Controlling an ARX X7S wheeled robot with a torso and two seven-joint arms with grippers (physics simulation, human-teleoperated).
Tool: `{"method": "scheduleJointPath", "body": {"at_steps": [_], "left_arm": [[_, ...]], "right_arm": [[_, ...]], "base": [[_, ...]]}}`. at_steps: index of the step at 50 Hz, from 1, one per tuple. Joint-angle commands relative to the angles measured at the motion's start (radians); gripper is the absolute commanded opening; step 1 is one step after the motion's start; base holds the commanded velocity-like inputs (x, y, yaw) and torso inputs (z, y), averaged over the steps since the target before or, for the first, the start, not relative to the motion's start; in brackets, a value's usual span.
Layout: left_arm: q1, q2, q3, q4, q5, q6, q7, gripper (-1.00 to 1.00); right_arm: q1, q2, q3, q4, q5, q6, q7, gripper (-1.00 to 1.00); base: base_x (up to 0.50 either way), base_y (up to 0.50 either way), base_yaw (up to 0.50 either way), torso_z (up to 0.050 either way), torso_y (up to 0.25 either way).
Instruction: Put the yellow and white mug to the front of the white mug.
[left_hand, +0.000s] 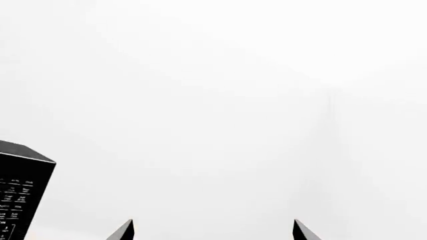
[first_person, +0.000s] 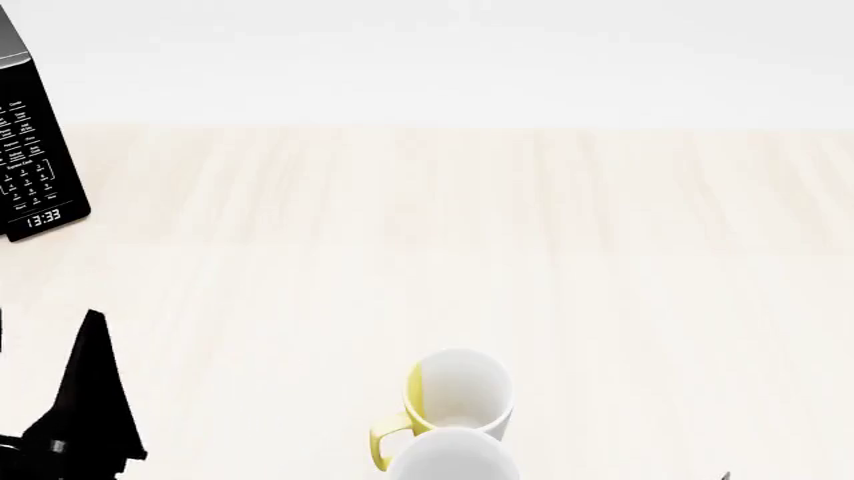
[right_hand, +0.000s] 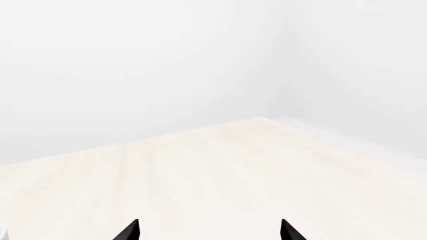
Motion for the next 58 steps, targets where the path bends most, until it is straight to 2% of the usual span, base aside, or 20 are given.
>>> {"method": "scheduleJointPath", "body": {"at_steps": [1,13,16,24,26,38,39,49,58], "left_arm": [[0.143,0.000,0.050,0.102,0.050,0.185,-0.174,1.00],[0.199,-0.014,0.071,0.077,0.049,0.335,-0.245,1.00],[0.214,-0.024,0.086,0.062,-0.021,0.406,-0.196,1.00],[0.222,-0.033,0.084,0.075,-0.049,0.448,-0.215,1.00],[0.218,-0.026,0.084,0.061,-0.009,0.461,-0.227,1.00],[0.239,-0.042,0.119,0.082,0.002,0.508,-0.233,1.00],[0.268,-0.046,0.119,0.140,-0.005,0.537,-0.231,1.00],[0.307,-0.067,0.124,0.214,-0.081,0.611,-0.229,1.00],[0.339,-0.074,0.130,0.271,-0.100,0.652,-0.228,1.00]], "right_arm": [[-0.007,-0.010,0.006,0.004,-0.039,-0.072,0.005,1.00],[-0.036,-0.017,0.033,-0.020,-0.070,-0.153,0.024,1.00],[-0.056,-0.020,0.058,-0.032,-0.078,-0.188,0.038,1.00],[-0.079,-0.034,0.092,-0.038,-0.065,-0.256,0.047,1.00],[-0.078,-0.035,0.093,-0.030,-0.064,-0.261,0.047,1.00],[-0.084,-0.031,0.115,-0.021,-0.013,-0.273,0.046,1.00],[-0.098,-0.034,0.123,-0.044,-0.009,-0.288,0.049,1.00],[-0.139,-0.049,0.157,-0.096,0.004,-0.372,0.050,1.00],[-0.147,-0.040,0.158,-0.107,0.011,-0.360,0.055,1.00]], "base": [[0.00,0.00,0.00,0.000,0.000],[0.00,0.00,0.00,0.000,0.000],[0.00,0.00,0.00,0.000,0.000],[0.00,0.00,0.00,0.000,0.000],[0.00,0.00,0.00,0.000,0.000],[0.00,0.00,0.00,0.000,0.000],[0.00,0.00,0.00,0.000,0.000],[0.00,0.00,0.00,0.000,0.000],[0.00,0.00,0.00,0.000,0.000]]}}
